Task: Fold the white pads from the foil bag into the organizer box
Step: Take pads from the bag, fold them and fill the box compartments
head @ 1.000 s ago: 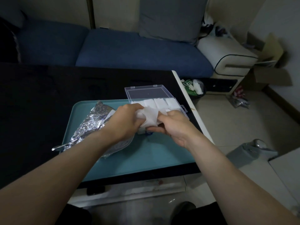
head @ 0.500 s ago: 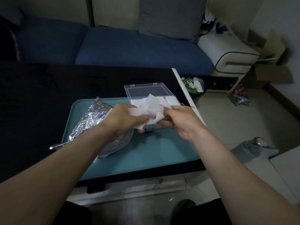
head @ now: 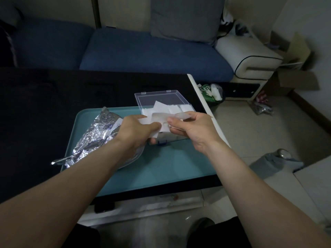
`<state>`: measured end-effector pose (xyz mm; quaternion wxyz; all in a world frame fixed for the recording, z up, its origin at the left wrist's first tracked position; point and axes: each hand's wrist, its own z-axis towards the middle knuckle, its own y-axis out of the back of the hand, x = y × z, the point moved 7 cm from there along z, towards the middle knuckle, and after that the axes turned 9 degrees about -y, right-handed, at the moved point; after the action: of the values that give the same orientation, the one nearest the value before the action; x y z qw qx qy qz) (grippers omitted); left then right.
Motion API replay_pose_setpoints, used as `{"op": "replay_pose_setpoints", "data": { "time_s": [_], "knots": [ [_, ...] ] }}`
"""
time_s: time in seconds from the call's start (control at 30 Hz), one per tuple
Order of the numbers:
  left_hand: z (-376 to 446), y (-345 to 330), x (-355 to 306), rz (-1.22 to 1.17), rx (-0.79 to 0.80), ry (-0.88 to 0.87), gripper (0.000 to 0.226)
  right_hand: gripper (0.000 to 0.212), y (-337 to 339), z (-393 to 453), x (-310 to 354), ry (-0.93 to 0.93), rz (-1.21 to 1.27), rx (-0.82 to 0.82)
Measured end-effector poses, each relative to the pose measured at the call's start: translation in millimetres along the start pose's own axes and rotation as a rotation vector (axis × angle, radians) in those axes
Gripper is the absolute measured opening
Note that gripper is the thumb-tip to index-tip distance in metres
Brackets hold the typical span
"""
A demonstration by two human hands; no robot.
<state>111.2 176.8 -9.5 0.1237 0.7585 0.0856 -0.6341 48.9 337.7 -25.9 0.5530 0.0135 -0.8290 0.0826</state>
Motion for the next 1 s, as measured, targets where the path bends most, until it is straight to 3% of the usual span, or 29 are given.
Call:
{"op": "replay_pose_setpoints", "data": {
  "time_s": [0.2,0.3,0.4,0.5,0.6,0.63,0.77,1.0],
  "knots": [
    [1.1,1.6,-1.4,0.01,0.018,-0.03,0.007,0.031,7.6,-0.1,3.4,-0.058,0.018,0.034],
    [5.5,2.7,2.0,0.063,0.028,-0.027,0.012,0.005,18.4,2.6,15.6,-0.027,0.137,-0.036],
    [8.0,-1.8,6.9,0.094,0.054,-0.016,0.018,0.01,27.8,1.9,29.3,0.026,0.261,-0.081],
    [7.6,-12.0,7.8,0.05,0.092,-0.028,0.012,0.01,23.1,-4.9,29.8,0.01,-0.024,-0.114],
    [8.8,-19.3,5.0,0.05,0.147,-0.089,0.009,0.04,8.1,-7.8,22.1,-0.026,-0.342,-0.019],
    [8.9,-20.9,3.6,0.052,0.165,-0.107,0.009,0.038,7.1,-7.6,20.9,-0.017,-0.399,-0.01],
    [6.7,-28.8,0.6,0.003,0.271,-0.127,0.015,0.034,8.2,-8.5,25.8,0.087,-0.486,-0.013],
    [2.4,-36.1,3.2,-0.15,0.393,-0.032,0.017,0.021,21.1,-6.3,22.5,-0.025,-0.274,0.004]
  ]
}}
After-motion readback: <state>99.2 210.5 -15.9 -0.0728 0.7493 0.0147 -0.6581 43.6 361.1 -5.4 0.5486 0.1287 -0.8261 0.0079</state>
